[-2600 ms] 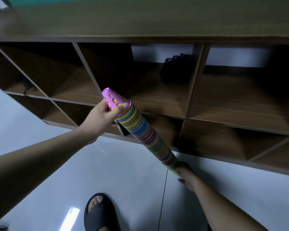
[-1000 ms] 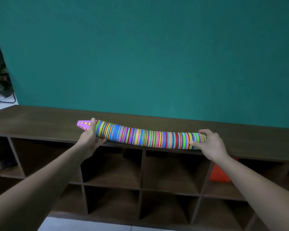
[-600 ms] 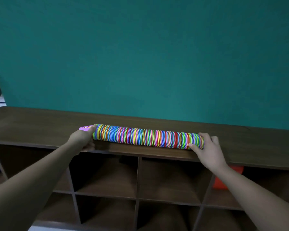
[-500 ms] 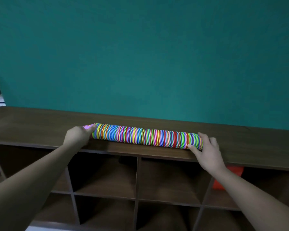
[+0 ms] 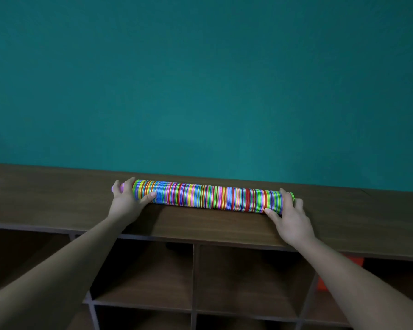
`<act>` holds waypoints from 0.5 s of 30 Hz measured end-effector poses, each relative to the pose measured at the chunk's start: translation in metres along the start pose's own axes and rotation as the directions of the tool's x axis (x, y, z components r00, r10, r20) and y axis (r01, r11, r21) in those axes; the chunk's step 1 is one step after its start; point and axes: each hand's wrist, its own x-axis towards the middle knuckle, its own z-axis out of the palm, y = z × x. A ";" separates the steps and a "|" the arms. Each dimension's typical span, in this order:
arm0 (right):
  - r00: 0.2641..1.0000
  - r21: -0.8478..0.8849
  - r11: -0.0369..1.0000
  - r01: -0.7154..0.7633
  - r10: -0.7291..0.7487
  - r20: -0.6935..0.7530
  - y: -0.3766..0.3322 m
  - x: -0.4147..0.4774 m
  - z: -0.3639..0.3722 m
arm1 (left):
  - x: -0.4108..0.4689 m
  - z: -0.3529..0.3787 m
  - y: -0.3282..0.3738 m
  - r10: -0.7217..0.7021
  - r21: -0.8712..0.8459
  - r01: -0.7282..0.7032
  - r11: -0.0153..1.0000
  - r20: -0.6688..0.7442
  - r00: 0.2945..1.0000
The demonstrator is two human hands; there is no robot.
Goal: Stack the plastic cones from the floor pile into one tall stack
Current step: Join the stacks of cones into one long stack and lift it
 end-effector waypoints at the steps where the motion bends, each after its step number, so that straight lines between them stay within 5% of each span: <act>1: 1.000 0.003 1.000 -0.009 0.009 0.004 0.001 0.009 0.003 | 0.006 0.004 0.002 0.002 0.010 -0.002 1.000 -0.004 1.000; 15: 0.999 -0.122 0.992 0.044 -0.045 -0.005 0.024 0.130 0.045 | 0.113 0.071 0.012 0.078 0.088 -0.076 0.993 -0.022 0.997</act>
